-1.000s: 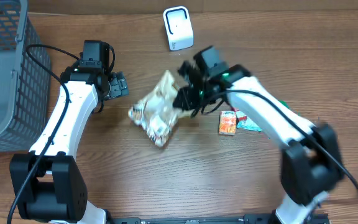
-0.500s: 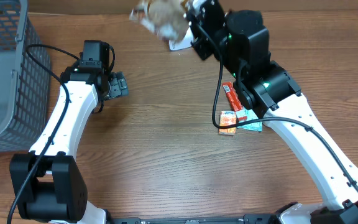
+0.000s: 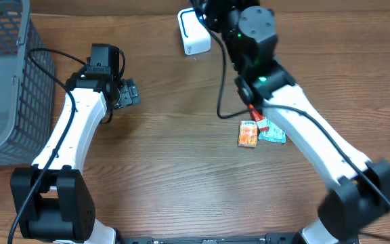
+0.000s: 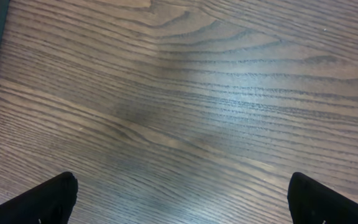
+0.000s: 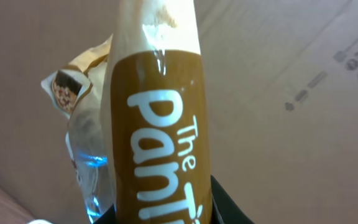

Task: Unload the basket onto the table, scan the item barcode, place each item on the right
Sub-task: 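Lift the Pantree bag and carry it up to the white scanner, then hold the Pantree bag in front of the white scanner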

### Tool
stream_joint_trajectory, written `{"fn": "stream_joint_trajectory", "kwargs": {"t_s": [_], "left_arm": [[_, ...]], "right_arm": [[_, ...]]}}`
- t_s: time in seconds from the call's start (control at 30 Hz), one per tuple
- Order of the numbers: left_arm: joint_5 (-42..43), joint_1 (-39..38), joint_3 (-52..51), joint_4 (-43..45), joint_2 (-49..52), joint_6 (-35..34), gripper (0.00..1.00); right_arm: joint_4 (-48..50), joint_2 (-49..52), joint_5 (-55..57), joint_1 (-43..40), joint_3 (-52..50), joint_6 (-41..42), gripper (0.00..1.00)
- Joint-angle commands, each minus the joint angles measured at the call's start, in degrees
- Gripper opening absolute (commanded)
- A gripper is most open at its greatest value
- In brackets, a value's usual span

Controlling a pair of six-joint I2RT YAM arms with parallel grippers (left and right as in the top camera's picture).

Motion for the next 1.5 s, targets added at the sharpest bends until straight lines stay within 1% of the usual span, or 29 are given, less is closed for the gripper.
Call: {"fn": "stream_joint_trajectory", "kwargs": {"t_s": [0.0, 0.13, 0.2, 0.37, 0.4, 0.43, 0.53, 0.7, 0.83, 1.07, 1.13, 1.27, 1.47], "left_arm": [[-0.8, -0.1, 0.2, 0.2, -0.3, 1.1, 1.00], [-0.8, -0.1, 0.2, 0.2, -0.3, 1.1, 1.00], [-0.8, -0.1, 0.2, 0.2, -0.3, 1.1, 1.00], [-0.8, -0.1, 0.2, 0.2, -0.3, 1.1, 1.00], [-0.8, -0.1, 0.2, 0.2, -0.3, 1.1, 1.00], [-0.8, -0.1, 0.2, 0.2, -0.3, 1.1, 1.00], [-0.8, -0.1, 0.2, 0.2, -0.3, 1.1, 1.00], [-0.8, -0.1, 0.2, 0.2, -0.3, 1.1, 1.00], [-0.8, -0.1, 0.2, 0.2, -0.3, 1.1, 1.00], [-0.8, -0.1, 0.2, 0.2, -0.3, 1.1, 1.00], [-0.8, -0.1, 0.2, 0.2, -0.3, 1.1, 1.00], [-0.8, -0.1, 0.2, 0.2, -0.3, 1.1, 1.00], [-0.8, -0.1, 0.2, 0.2, -0.3, 1.1, 1.00]], "right_arm": [[7.7, 7.0, 1.4, 0.2, 0.9, -2.4, 0.04], [17.3, 15.0, 1.3, 0.2, 0.9, -2.4, 0.04], [20.5, 18.6, 1.3, 0.1, 0.9, -2.4, 0.04], [24.5, 24.9, 1.2, -1.2, 0.9, -2.4, 0.04], [25.9, 26.0, 1.3, -1.6, 0.9, -3.0, 0.04], [28.5, 28.0, 1.2, -2.4, 0.9, -6.2, 0.04], [31.6, 31.3, 0.7, -3.7, 0.9, -10.7, 0.04], [31.3, 32.0, -3.4, -4.3, 0.9, -10.7, 0.04], [32.9, 32.0, -4.4, -4.2, 1.0, -10.7, 0.04], [30.4, 32.0, -5.2, -4.2, 1.0, -5.1, 0.04], [28.9, 32.0, -5.2, -4.2, 1.0, -4.6, 0.04], [20.6, 32.0, -5.2, -3.7, 0.9, -4.6, 0.04], [19.8, 32.0, -2.7, -0.9, 0.9, -3.1, 0.04]]}}
